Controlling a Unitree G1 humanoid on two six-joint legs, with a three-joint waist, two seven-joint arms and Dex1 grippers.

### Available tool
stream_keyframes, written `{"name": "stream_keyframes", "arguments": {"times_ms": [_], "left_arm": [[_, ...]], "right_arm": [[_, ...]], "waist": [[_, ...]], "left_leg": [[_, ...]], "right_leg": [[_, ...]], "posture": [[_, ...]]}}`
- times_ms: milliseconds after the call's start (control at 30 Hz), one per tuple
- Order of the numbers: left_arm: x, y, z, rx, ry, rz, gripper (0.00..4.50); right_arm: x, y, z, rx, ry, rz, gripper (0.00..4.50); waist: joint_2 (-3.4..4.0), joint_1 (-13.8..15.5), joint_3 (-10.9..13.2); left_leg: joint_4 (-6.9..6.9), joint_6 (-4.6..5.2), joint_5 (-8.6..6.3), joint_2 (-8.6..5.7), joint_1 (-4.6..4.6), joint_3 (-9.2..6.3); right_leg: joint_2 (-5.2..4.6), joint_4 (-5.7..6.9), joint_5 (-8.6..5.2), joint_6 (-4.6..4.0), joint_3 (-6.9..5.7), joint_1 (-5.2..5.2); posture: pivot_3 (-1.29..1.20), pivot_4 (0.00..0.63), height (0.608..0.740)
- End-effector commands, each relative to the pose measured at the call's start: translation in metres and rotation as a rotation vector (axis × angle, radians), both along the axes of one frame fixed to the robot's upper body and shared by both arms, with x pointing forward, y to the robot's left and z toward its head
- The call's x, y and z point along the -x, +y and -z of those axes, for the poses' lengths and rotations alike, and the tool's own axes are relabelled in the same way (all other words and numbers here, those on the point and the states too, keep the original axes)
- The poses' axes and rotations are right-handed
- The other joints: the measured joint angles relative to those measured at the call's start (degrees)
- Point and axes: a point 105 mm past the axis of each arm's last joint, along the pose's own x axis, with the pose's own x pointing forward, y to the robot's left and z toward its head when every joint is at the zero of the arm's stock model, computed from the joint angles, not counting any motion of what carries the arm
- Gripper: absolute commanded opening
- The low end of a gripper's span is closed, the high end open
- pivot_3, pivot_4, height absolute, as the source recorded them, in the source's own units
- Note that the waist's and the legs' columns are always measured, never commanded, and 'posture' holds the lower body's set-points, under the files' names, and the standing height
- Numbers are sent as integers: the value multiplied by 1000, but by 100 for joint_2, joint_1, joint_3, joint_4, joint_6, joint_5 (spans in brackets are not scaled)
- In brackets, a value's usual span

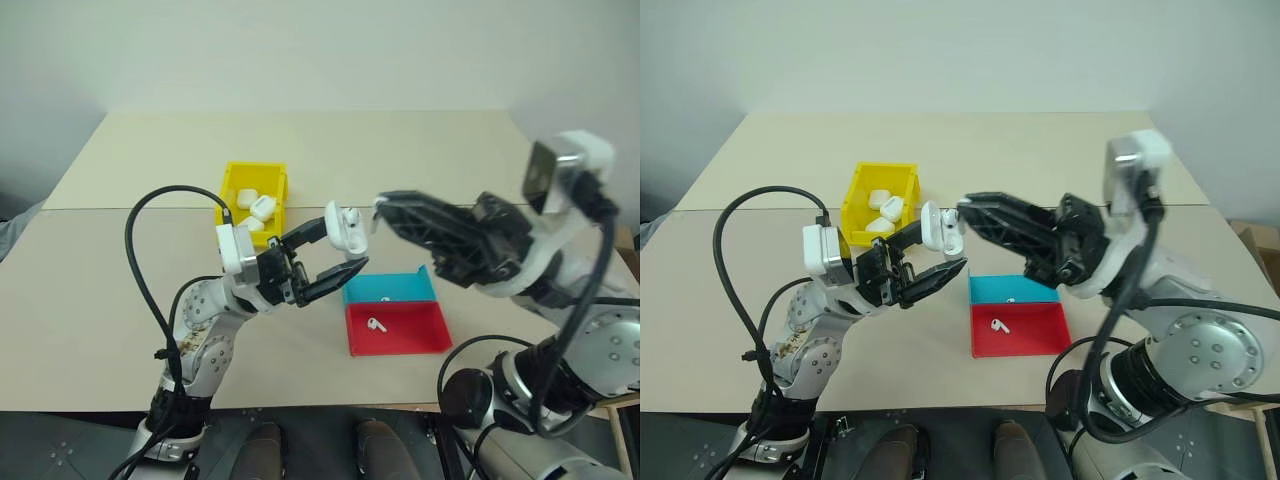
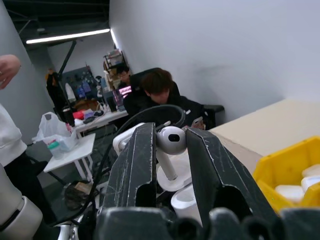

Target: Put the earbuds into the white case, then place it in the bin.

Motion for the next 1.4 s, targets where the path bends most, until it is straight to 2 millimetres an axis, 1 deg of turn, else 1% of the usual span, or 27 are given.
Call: {"name": "stream_keyframes", "arguments": {"times_ms": [33,367,833,1000,1100,1167,1200,1300,1400], "left_arm": [[7,3,-9,14,-43,-13,2745],[10,3,-7,16,-46,-19,2745],[11,2,-7,26,-51,-19,2745],[10,3,-7,28,-53,-26,2745],[10,3,-7,27,-52,-30,2745],[10,4,-6,26,-52,-30,2745],[10,4,-6,25,-51,-31,2745],[9,4,-5,22,-48,-35,2745],[5,4,1,-7,-39,-45,2745]], "right_arm": [[2,4,-4,2,-33,-22,1118],[2,9,2,22,-50,-9,1118],[-4,9,8,44,-49,58,1118],[-2,8,9,57,-58,45,1118],[7,11,11,101,-111,20,1700],[8,12,12,128,-127,25,2427],[7,11,13,128,-128,28,2702],[6,6,12,126,-140,47,2702],[7,-7,3,127,-185,64,2702]], "waist": [[0,-20,0],[0,-76,0],[-2,-79,1],[-2,-75,1],[-3,-73,2],[-3,-68,2],[-3,-70,2],[-4,-65,2],[-4,-54,2]], "left_leg": [[0,0,0,0,-1,0],[-1,0,0,-2,-6,-4],[-1,0,0,-2,-9,-5],[-1,0,0,-2,-10,-5],[-1,0,0,-3,-11,-6],[-1,0,0,-3,-12,-6],[-1,0,0,-2,-12,-7],[-1,0,0,-2,-12,-7],[-1,0,0,-4,-13,-7]], "right_leg": [[-1,-1,0,0,0,0],[-1,-6,-4,6,-1,-1],[-2,-9,-6,9,-1,0],[-2,-11,-6,10,-1,0],[-2,-13,-6,10,-1,0],[-2,-14,-7,11,-1,-1],[-2,-15,-7,11,-2,0],[-2,-15,-7,11,-2,0],[-3,-16,-7,11,-2,0]], "posture": [[0,150,740],[0,150,740],[0,150,740],[0,150,740],[0,150,740],[0,150,740],[0,150,740],[0,150,740],[0,150,740]]}}
